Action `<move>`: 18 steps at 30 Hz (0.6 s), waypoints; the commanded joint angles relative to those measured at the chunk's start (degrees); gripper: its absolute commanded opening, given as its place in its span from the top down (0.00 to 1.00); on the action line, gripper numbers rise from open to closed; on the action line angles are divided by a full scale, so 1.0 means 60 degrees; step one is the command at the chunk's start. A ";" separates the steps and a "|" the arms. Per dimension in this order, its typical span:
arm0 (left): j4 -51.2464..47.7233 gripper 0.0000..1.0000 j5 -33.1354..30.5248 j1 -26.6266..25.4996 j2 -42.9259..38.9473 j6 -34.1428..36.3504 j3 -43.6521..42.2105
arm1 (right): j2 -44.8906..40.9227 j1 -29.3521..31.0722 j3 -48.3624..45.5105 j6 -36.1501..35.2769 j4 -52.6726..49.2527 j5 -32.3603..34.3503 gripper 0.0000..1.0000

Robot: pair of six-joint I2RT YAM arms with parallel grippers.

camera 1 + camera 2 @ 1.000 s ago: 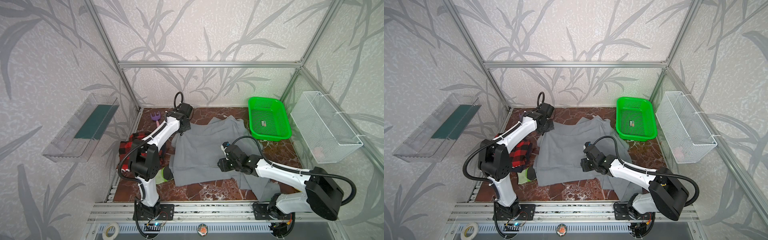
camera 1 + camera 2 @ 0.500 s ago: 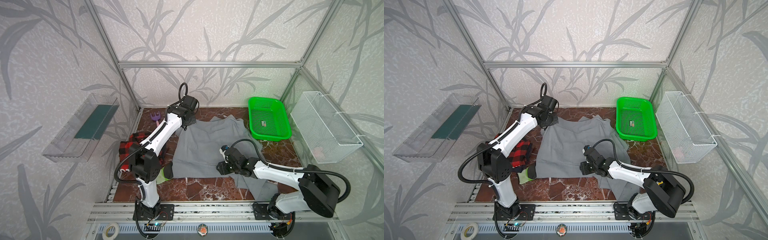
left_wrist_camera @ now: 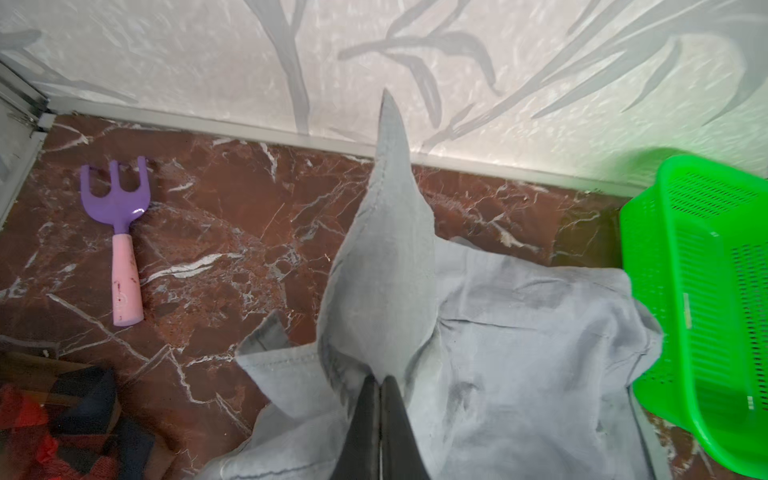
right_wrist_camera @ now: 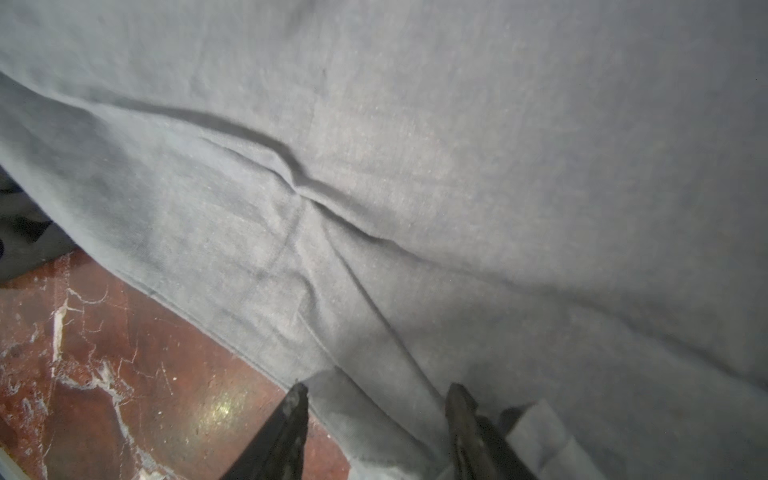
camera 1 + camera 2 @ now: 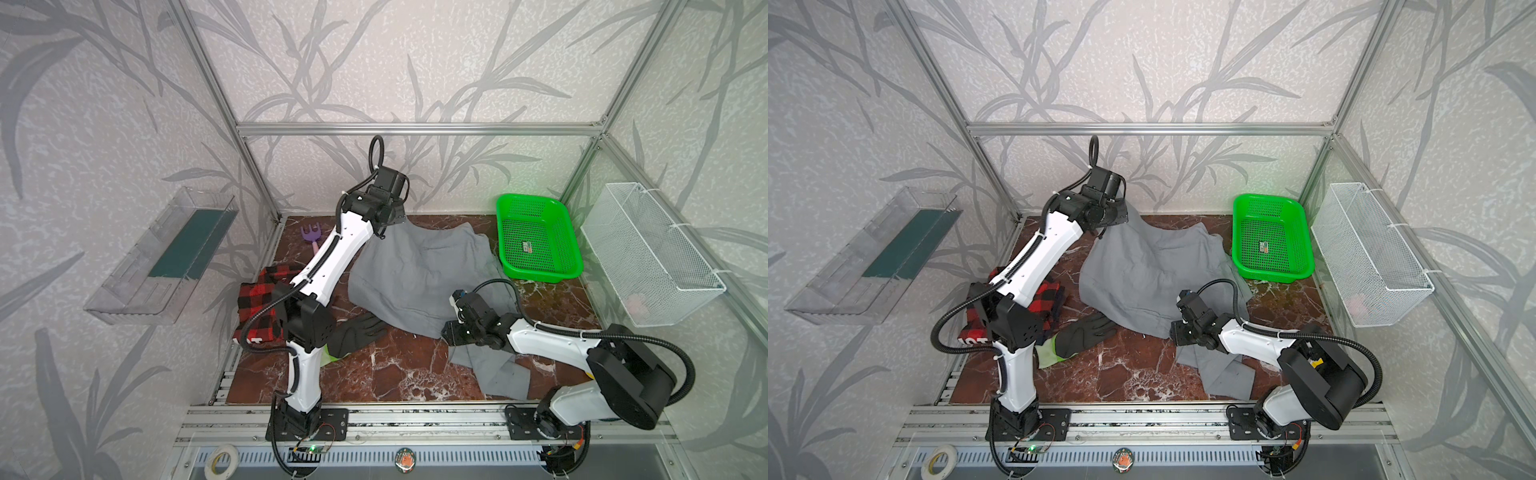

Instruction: Fold and stack the long sleeve shirts

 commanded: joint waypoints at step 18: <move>0.0943 1.00 0.0019 0.0572 -0.0223 -0.1218 -0.4509 | -0.0493 -0.0345 -0.0602 0.0164 -0.0745 0.0936 0.47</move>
